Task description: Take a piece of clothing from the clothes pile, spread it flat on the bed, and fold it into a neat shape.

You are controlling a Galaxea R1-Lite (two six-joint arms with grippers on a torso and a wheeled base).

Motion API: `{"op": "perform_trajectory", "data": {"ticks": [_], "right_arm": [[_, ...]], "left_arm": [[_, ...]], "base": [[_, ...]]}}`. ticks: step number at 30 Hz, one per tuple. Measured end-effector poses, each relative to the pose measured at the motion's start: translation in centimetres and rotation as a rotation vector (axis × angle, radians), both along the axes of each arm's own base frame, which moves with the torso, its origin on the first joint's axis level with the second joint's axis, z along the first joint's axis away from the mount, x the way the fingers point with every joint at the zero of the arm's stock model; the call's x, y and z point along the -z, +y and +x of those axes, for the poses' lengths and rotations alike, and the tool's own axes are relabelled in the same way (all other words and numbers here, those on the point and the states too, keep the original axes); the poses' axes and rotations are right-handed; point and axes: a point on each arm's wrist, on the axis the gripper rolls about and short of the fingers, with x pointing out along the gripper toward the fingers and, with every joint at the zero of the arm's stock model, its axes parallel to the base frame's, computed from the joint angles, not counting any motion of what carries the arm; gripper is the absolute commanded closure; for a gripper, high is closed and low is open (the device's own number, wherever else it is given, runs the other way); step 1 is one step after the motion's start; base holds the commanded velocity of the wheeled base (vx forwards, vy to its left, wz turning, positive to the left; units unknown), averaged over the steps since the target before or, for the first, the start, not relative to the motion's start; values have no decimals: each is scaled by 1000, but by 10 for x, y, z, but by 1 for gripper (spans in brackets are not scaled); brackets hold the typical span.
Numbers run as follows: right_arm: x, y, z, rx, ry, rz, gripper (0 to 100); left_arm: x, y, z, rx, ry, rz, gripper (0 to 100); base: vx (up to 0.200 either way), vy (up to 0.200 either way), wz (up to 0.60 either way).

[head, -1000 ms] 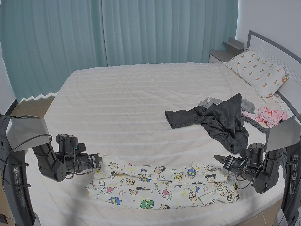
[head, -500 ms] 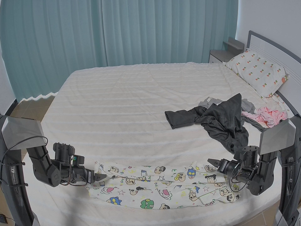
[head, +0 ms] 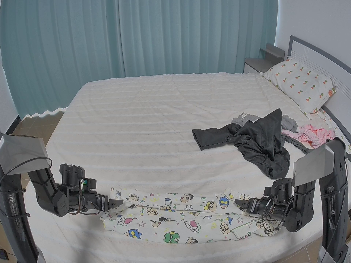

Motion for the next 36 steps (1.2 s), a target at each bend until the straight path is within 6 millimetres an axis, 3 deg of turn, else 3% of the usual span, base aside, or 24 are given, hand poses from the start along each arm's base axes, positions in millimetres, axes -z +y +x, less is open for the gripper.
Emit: {"op": "perform_trajectory", "data": {"ticks": [9,21,31,36], "right_arm": [[-5,-12,-9,5,8,-55,0],[-31,-26,-15,29,-45,-64,0],[-63,-30,-11,49,-179,-30,0],[-77,-34,-24,99,-178,32,0]], "left_arm": [[-3,-12,8,-62,-37,110,0],[2,-20,13,-51,100,82,0],[18,-47,21,-27,119,168,0],[27,-57,19,-10,146,198,0]], "base": [[0,0,0],[0,0,0],[0,0,0],[0,0,0]]}}
